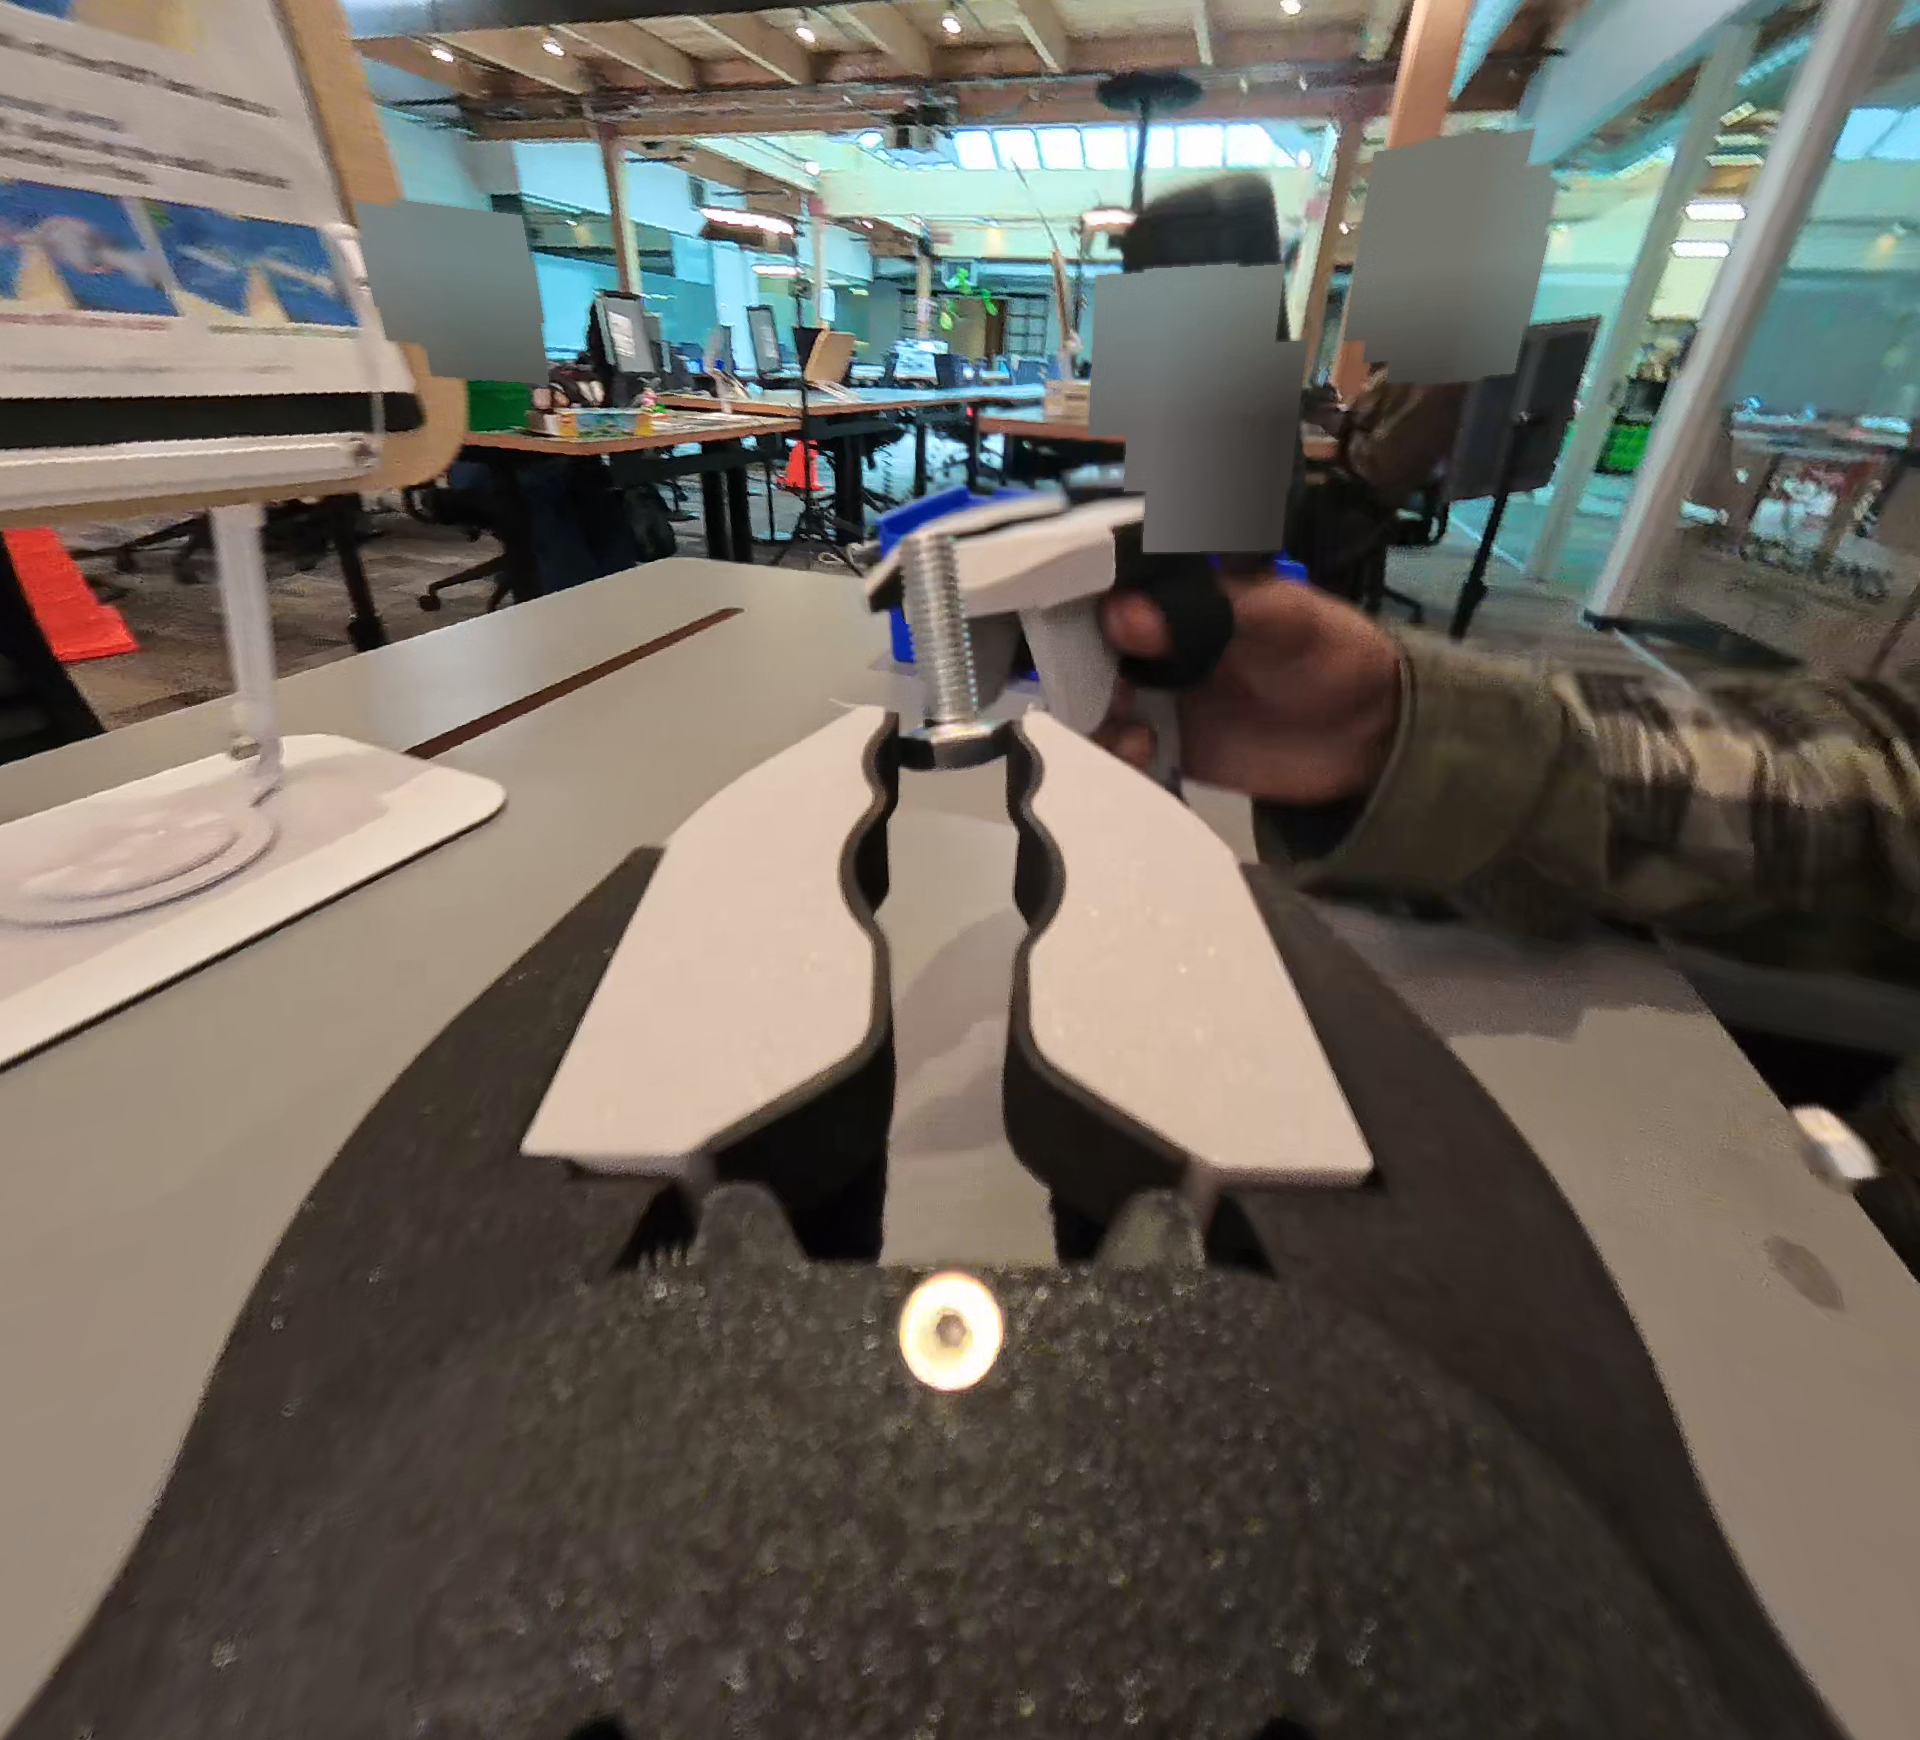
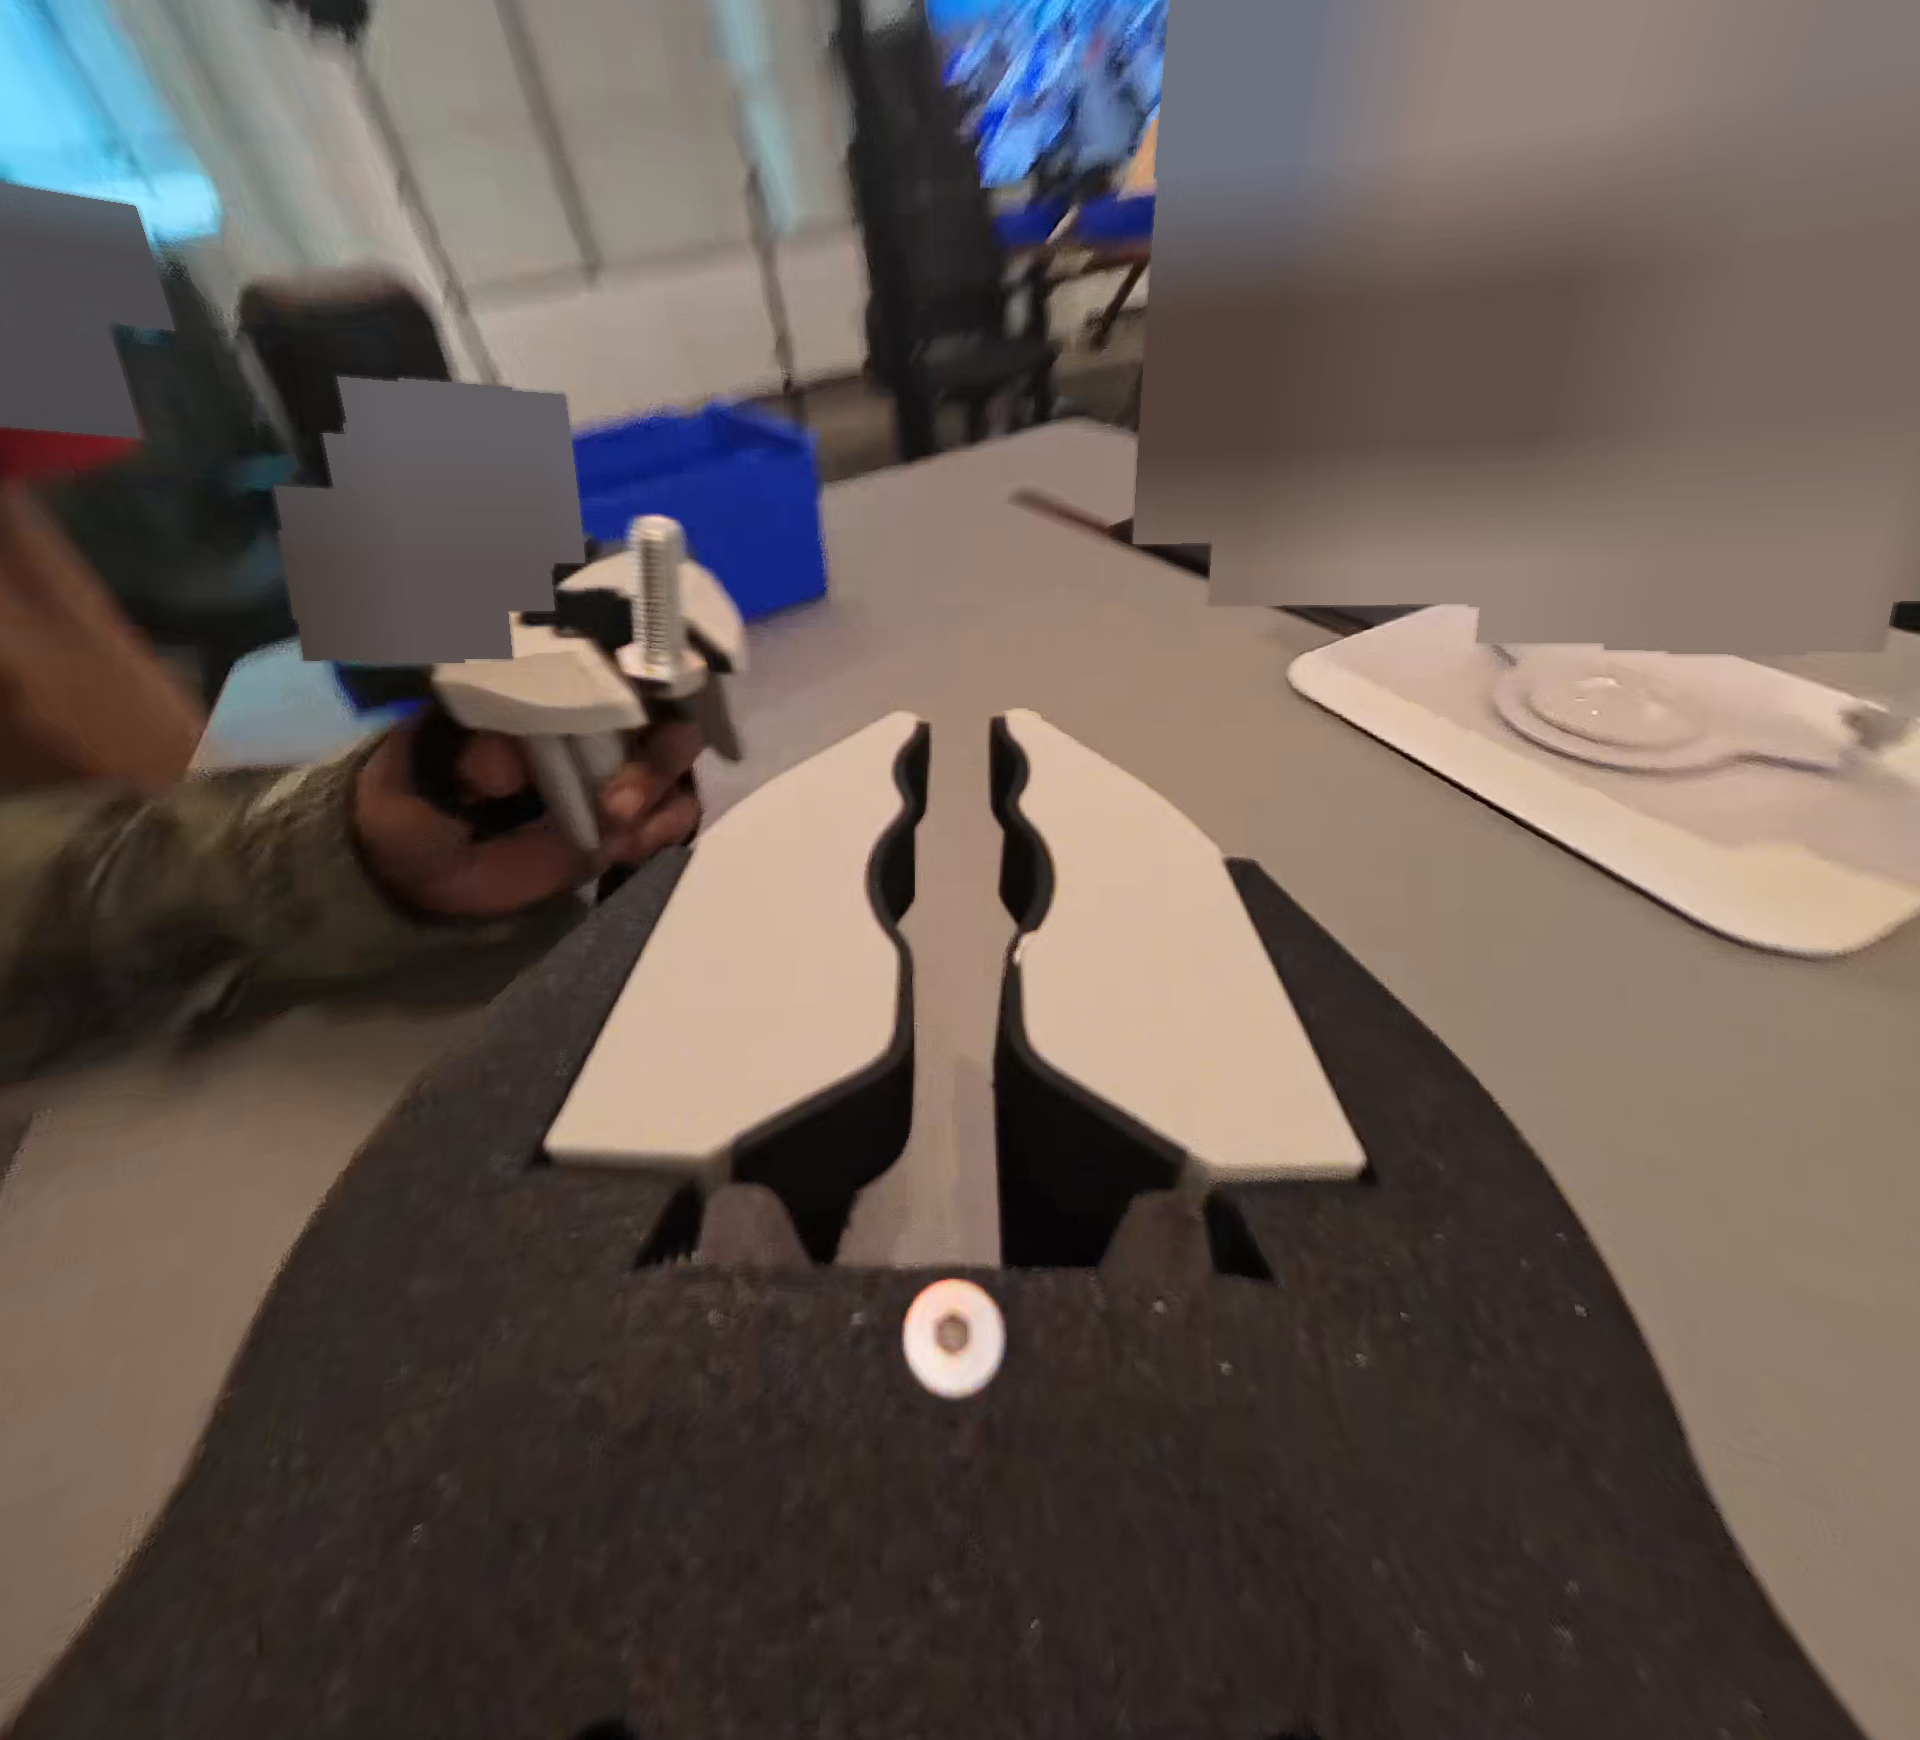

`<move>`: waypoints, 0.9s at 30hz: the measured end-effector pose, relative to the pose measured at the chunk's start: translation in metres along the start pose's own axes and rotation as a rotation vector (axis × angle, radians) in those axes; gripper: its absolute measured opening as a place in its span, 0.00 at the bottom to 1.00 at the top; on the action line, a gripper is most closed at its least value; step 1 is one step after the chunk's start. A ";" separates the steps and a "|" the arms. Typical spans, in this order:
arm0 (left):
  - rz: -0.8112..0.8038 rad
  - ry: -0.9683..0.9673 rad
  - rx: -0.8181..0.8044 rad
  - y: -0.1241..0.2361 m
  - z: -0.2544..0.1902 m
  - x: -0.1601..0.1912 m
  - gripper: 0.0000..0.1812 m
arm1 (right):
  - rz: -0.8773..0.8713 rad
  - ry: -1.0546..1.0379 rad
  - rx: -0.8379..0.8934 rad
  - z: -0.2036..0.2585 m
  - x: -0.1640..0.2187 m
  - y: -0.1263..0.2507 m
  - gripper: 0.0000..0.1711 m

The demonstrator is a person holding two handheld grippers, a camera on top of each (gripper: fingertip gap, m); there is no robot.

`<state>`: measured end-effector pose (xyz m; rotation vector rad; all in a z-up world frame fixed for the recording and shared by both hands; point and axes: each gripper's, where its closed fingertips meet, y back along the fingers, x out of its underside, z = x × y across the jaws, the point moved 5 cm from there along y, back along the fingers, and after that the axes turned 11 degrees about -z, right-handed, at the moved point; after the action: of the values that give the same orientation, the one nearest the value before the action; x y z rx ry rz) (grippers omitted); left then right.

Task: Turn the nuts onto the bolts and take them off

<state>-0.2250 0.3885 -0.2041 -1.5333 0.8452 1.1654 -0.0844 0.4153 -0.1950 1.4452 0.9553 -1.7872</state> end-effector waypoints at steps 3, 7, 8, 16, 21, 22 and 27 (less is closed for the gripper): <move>-0.031 0.038 -0.031 0.008 0.012 -0.003 0.11 | -0.166 -0.053 0.113 -0.022 0.011 0.008 0.05; -0.066 0.073 -0.044 0.015 0.024 -0.005 0.11 | -0.185 -0.004 0.068 -0.027 0.008 0.010 0.02; -0.068 0.076 -0.045 0.016 0.026 -0.005 0.11 | -0.198 0.029 0.066 -0.028 0.007 0.011 0.00; -0.064 0.169 -0.024 0.017 0.031 0.008 0.11 | -0.190 -0.069 -0.001 -0.026 0.022 0.017 0.00; -0.059 0.154 -0.008 0.016 0.027 0.007 0.11 | -0.186 -0.048 -0.024 -0.021 0.020 0.015 0.00; -0.056 0.157 -0.001 0.015 0.026 0.008 0.11 | -0.176 -0.054 -0.030 -0.020 0.022 0.014 0.00; -0.020 0.132 -0.005 0.014 0.026 0.011 0.11 | 0.003 -0.052 0.071 -0.036 0.031 0.019 0.10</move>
<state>-0.2411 0.4108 -0.2202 -1.6331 0.9127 1.0609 -0.0557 0.4340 -0.2329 1.4348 0.8705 -1.8643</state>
